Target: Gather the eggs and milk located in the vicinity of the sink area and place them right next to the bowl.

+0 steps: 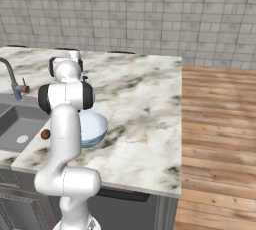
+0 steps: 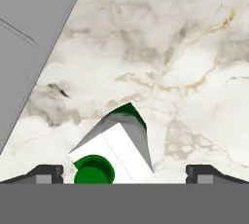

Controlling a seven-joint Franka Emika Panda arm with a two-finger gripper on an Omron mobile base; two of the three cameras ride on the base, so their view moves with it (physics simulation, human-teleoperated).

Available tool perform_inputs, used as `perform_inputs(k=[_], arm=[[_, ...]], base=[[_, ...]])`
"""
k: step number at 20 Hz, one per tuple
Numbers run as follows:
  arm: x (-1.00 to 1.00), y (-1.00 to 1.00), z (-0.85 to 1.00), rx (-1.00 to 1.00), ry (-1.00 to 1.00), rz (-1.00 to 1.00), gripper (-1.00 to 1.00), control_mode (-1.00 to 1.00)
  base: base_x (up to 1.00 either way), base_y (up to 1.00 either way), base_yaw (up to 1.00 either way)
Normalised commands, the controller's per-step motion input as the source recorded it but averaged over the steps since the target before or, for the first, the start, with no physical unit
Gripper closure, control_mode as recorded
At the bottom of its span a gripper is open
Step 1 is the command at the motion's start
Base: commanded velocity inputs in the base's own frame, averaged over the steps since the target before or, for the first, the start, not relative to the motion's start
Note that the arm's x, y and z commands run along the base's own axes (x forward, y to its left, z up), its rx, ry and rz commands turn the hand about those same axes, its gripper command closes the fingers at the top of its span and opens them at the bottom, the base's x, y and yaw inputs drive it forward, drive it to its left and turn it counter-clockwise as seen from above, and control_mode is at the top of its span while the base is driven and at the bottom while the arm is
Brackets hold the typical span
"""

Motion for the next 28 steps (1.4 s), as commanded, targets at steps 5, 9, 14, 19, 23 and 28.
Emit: perform_inputs(k=[5, 9, 14, 19, 23, 28], arm=[[-0.09, 0.03, 0.0, 0.0, 0.0, 0.0, -1.0, -1.0], [-0.17, 0.0, -0.01, 0.0, 0.0, 0.0, -1.0, -1.0], [-0.26, 0.0, -0.1, 0.0, 0.0, 0.0, -1.0, -1.0], [0.07, -0.03, -0.16, 0.0, -0.01, 0.0, -1.0, -1.0], [0.28, 0.0, 0.1, 0.0, 0.0, 0.0, -1.0, -1.0], [0.03, 0.0, 0.01, 0.0, 0.0, 0.0, -1.0, -1.0]], base=[[0.0, 0.0, 0.0], [0.0, 0.0, 0.0], [0.0, 0.0, 0.0], [0.0, 0.0, 0.0], [0.0, 0.0, 0.0], [0.0, 0.0, 0.0]])
